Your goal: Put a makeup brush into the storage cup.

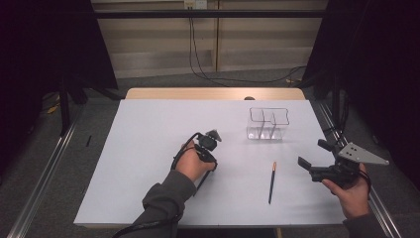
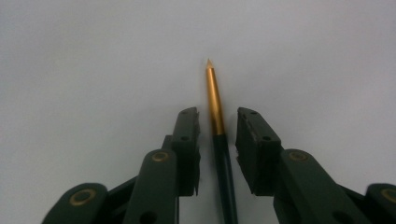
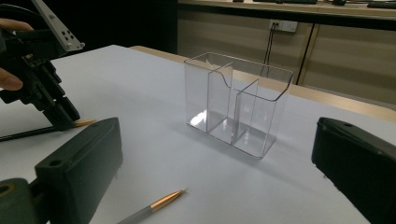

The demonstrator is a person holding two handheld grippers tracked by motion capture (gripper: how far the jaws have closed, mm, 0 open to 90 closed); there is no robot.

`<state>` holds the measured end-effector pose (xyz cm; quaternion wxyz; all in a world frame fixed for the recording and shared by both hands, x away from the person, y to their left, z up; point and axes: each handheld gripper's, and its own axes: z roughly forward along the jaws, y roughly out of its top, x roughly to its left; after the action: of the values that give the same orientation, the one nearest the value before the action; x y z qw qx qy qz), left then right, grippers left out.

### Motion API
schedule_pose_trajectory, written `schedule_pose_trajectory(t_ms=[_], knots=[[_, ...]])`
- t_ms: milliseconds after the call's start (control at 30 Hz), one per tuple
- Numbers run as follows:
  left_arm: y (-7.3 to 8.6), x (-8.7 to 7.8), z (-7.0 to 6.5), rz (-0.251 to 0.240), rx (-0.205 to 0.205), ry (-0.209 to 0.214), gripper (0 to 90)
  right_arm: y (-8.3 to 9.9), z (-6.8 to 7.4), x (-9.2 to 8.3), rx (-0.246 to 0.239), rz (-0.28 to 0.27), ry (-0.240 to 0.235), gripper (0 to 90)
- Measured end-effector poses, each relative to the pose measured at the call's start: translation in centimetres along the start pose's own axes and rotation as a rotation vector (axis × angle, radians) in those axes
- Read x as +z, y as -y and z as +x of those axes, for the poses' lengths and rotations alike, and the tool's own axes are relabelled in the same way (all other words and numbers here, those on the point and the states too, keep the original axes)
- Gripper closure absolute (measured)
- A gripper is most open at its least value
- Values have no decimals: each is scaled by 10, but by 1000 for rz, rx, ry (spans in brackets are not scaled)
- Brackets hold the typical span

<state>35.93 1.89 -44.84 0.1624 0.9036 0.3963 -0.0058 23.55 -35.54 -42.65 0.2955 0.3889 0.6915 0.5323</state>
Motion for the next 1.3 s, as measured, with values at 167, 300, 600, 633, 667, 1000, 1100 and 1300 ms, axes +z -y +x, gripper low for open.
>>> schedule_pose_trajectory(t_ms=[167, 300, 600, 633, 667, 1000, 1100, 1300], knots=[[-1, 0, -2, 15, -15, -27, 743, 0, 1, 0, -1, 3, 7, 16], [-2, 1, -3, 29, -5, -46, 782, 0, 1, 1, -4, 2, 3, 16], [-4, 1, -6, 40, 11, -68, 784, 0, 1, 0, 0, 5, 8, 16], [-4, 1, -6, 43, 12, -66, 785, 0, 0, 0, -4, 4, 8, 16], [-4, 2, -6, 42, 8, -70, 785, 0, 1, 0, -4, 4, 7, 16], [-7, 3, -4, 58, -12, -61, 799, 0, 1, 1, -6, 4, 4, 16], [-7, 3, -4, 65, -8, -59, 798, -1, 2, 0, -1, 10, 4, 16], [-10, 3, -2, 81, -21, -49, 792, -1, 2, 0, -6, 7, 1, 16]])
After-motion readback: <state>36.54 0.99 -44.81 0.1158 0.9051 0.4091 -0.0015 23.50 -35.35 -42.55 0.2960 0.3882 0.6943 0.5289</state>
